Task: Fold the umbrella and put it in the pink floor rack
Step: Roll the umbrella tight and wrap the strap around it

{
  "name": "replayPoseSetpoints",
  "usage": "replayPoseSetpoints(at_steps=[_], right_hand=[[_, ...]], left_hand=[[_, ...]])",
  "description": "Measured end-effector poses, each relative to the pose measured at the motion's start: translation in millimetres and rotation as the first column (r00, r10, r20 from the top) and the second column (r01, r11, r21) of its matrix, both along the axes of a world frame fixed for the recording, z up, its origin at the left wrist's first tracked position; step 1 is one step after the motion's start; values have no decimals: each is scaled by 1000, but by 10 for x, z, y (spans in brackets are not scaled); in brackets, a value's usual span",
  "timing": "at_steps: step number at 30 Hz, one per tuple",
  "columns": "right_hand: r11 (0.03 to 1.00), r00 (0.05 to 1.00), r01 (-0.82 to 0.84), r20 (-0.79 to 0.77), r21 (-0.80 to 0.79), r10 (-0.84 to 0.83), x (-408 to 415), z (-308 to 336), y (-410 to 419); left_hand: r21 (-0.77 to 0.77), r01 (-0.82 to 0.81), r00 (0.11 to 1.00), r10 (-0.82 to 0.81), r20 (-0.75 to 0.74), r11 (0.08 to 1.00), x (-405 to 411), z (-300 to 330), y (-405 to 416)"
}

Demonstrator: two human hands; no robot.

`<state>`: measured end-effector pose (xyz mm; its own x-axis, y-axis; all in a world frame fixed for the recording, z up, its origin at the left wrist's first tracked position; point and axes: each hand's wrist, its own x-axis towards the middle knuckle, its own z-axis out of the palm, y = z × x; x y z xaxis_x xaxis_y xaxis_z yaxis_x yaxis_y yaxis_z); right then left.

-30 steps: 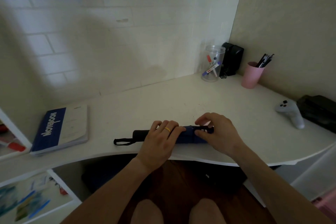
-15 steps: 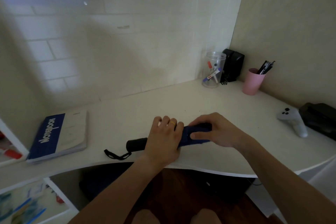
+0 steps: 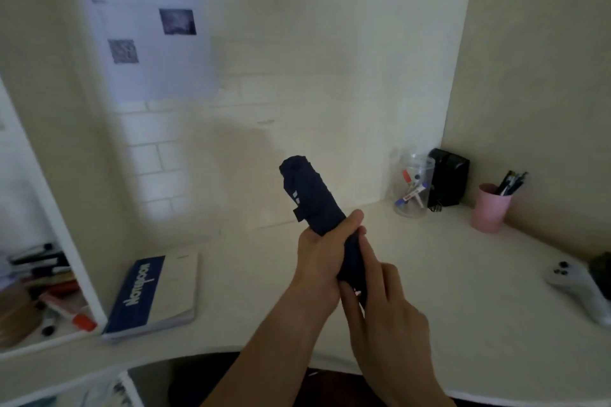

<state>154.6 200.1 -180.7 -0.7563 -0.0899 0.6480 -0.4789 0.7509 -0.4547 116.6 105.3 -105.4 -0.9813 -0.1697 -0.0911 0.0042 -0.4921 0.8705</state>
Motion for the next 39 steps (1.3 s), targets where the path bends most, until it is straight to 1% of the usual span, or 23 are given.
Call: replayPoseSetpoints(at_steps=[2, 4, 6, 7, 8, 9, 10, 12, 13, 14, 18, 21, 25, 27, 28, 29, 30, 31, 32, 33, 35, 37, 39], right_hand=[[999, 999, -45, 19, -11, 45, 77, 76, 45], [907, 942, -219, 166, -359, 293, 172, 263, 126], [585, 724, -279, 233, -762, 649, 282, 413, 182], [443, 629, -232, 214, -866, 747, 332, 482, 214], [398, 598, -214, 202, -892, 775, 381, 524, 247], [419, 628, -228, 196, -879, 753, 438, 564, 263], [543, 717, -263, 215, -797, 663, 483, 573, 273], [856, 927, -204, 186, -476, 325, 517, 543, 288], [927, 966, -157, 142, -339, 216, 537, 529, 284], [945, 976, -129, 132, -302, 175, 568, 540, 283], [813, 924, -141, 219, -565, 313, 636, 577, 428], [739, 849, -201, 262, -643, 459, 768, 632, 514], [439, 682, -125, 244, -890, 689, 814, 530, 511], [343, 603, -57, 241, -938, 760, 840, 491, 533], [365, 614, -34, 269, -930, 742, 852, 534, 534], [420, 687, -49, 274, -906, 673, 826, 577, 542], [559, 777, -125, 270, -820, 569, 811, 611, 539], [746, 864, -191, 251, -638, 436, 809, 638, 530], [917, 944, -185, 194, -353, 265, 794, 605, 545], [966, 973, -156, 135, -205, 185, 787, 616, 523], [959, 979, -149, 100, -243, 178, 785, 570, 504], [803, 913, -199, 192, -561, 360, 742, 566, 515], [699, 797, -215, 290, -682, 529, 748, 605, 562]], left_hand=[[17, 11, 999, -10, -33, 1000, 124, 62, -6], [60, 81, 992, -75, -99, 995, 225, 109, -49], [94, 204, 966, -184, -183, 974, 309, 153, -91], [87, 240, 953, -217, -211, 967, 339, 173, -104], [67, 237, 951, -217, -221, 969, 366, 194, -97], [50, 202, 960, -187, -209, 978, 391, 221, -68], [35, 148, 973, -139, -184, 988, 412, 248, -19], [-1, 27, 990, -27, -136, 1000, 454, 285, 90], [-11, -2, 990, 1, -139, 1000, 478, 288, 130], [-27, -2, 987, -3, -163, 1000, 509, 292, 151], [-122, 112, 938, -145, -314, 986, 631, 406, 31], [75, 104, 944, -75, -321, 992, 576, 620, -133], [152, 257, 908, -185, -376, 954, 588, 714, -203], [202, 307, 893, -208, -399, 930, 612, 697, -220], [211, 293, 901, -195, -389, 933, 600, 687, -217], [224, 249, 920, -158, -359, 942, 571, 687, -207], [246, 190, 941, -105, -322, 950, 533, 686, -195], [267, 130, 956, -49, -291, 955, 502, 678, -180], [281, 86, 962, -5, -275, 956, 472, 661, -166], [288, 69, 962, 13, -273, 955, 462, 646, -151], [292, 114, 947, -15, -322, 950, 494, 585, -115], [292, 222, 908, -88, -409, 930, 544, 491, -101], [272, 338, 863, -181, -472, 901, 595, 402, -98]])
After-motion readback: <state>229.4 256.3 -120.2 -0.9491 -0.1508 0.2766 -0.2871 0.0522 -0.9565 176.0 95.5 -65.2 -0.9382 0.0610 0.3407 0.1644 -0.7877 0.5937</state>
